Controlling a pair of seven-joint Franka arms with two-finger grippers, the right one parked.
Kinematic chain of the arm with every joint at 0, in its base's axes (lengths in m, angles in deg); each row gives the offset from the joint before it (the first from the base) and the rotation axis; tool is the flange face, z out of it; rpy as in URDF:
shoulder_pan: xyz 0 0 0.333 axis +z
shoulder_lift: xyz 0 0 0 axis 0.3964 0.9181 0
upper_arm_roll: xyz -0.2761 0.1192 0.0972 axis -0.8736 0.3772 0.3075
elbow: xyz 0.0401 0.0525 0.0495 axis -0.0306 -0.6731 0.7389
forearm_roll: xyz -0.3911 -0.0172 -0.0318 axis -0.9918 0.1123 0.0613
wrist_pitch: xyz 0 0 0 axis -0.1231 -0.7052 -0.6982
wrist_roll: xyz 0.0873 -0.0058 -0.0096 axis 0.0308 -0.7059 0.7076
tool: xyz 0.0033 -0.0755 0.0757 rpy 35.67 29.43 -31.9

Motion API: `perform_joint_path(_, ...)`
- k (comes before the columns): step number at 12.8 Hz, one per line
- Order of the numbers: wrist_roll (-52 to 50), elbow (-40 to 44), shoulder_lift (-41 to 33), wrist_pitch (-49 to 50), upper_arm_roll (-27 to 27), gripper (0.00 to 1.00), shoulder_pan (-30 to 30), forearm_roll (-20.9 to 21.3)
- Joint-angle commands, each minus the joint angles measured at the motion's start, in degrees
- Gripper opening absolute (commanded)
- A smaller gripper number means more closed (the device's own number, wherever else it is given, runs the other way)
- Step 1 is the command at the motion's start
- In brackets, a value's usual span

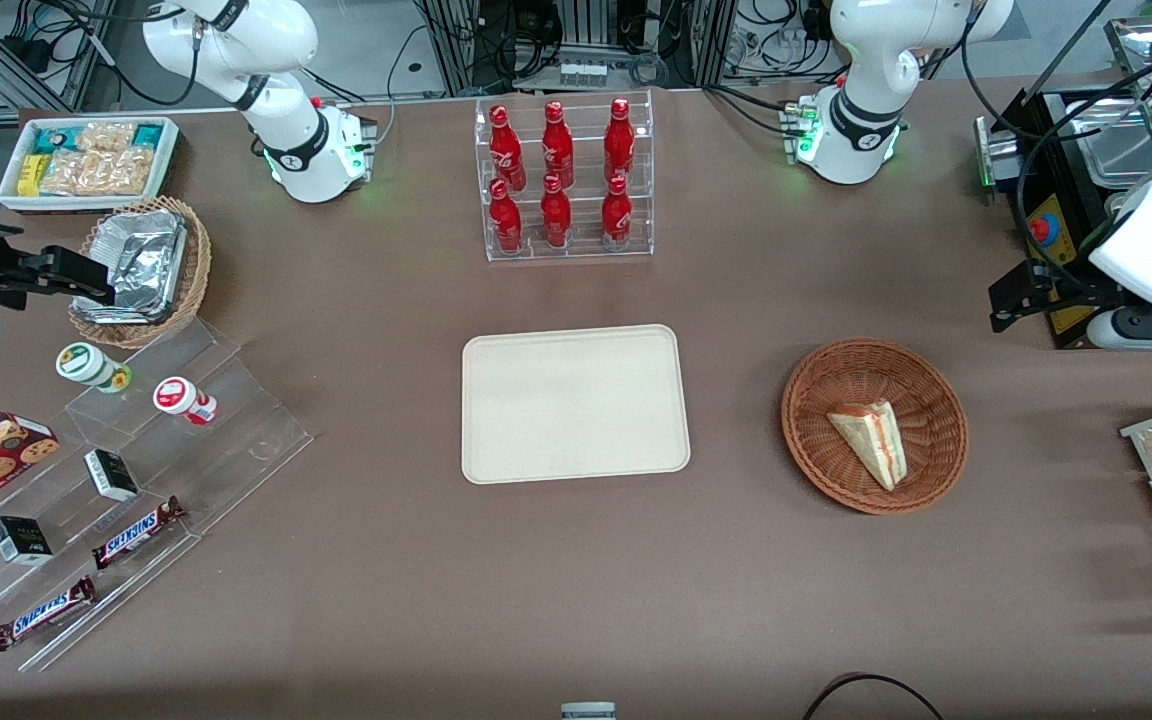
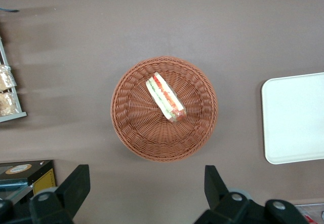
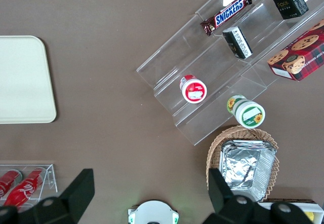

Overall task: Place sandwich from basket to tray
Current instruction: 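Move the left gripper over the sandwich in the wicker basket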

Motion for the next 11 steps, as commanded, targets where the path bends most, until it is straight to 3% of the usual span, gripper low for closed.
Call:
perform_joint_path(1,-0.18,1.3,-0.3,2.05,0.05,1.0,0.28,-0.83)
perform_joint_path(7,-1.48,-0.72,5.66,-3.47,-0.04,1.0,0.28,-0.39)
perform_joint_path(11,-11.4,-8.96,8.74,-17.95,-0.3,1.0,-2.6,-0.04)
